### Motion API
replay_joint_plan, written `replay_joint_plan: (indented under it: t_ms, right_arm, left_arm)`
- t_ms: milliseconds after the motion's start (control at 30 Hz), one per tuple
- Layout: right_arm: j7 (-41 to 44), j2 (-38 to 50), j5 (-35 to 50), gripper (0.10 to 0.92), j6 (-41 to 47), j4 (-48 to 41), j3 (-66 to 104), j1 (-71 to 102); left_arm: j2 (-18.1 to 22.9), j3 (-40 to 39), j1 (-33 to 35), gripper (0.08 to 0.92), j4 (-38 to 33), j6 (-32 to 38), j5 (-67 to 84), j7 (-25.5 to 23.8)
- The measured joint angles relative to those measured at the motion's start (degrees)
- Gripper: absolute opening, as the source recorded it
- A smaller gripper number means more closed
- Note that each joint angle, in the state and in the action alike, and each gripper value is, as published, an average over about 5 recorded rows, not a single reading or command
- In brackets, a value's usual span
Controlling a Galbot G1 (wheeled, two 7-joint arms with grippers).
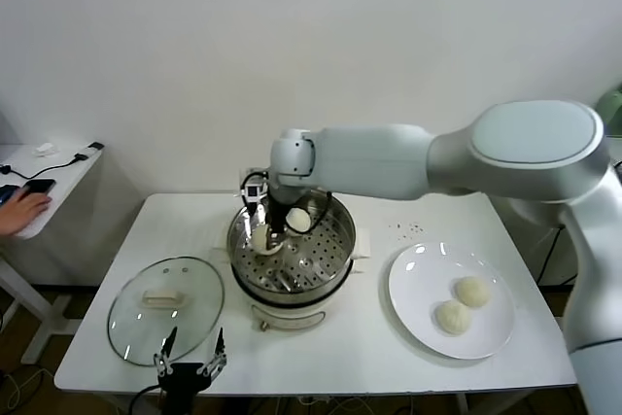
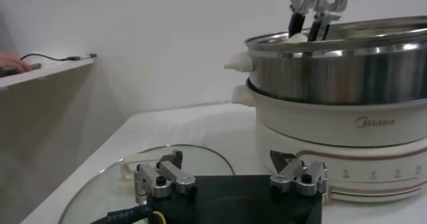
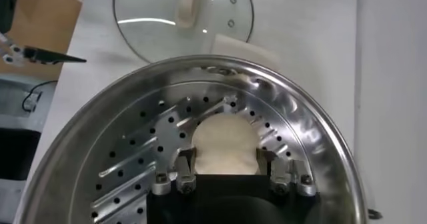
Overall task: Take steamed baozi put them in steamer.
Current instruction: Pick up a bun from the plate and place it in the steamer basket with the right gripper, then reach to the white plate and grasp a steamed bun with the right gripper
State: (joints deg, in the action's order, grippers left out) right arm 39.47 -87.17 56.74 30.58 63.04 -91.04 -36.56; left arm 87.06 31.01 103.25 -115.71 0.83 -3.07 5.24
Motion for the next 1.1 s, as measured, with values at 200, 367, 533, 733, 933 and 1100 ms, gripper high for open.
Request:
replay_joint_plan:
  t_ms: [200, 367, 533, 733, 933, 1100]
  right_arm:
    - [-0.04, -0.33, -0.85, 0.641, -0.44, -1.05, 0.56, 1.26]
    - [0.79, 0.23, -1.52, 0.766, -1.53, -0.93, 1.19, 1.20]
    - [3.48, 2.09, -1.80, 0.820, -4.25, 0.14, 1.36, -0.81]
    - [8.70, 7.13, -1.83, 0.823, -8.57, 2.90, -0.29, -6.45]
    - [13.30, 17.01, -3.25, 0.823, -11.93, 9.13, -4.64, -14.06]
    - [15.20, 27.36, -6.67, 0.823, -13.51, 16.10, -10.22, -19.34]
  left_arm:
    - [0.18, 0.01, 0.06, 0.823, 0.10, 0.04, -0.01, 0.03]
    - [0.34, 0.01, 0.12, 0.823, -0.02, 0.04, -0.04, 0.03]
    - [0.41, 0.02, 0.26, 0.823, -0.26, 0.04, -0.09, 0.03]
    - [0.64, 0.22, 0.13, 0.823, -0.46, -0.07, -0.13, 0.02]
    - [0.73, 0.89, -0.54, 0.823, -0.17, -0.45, 0.49, -0.04]
    - [0.89, 1.09, -1.16, 0.823, 0.10, -0.64, 0.73, -0.17]
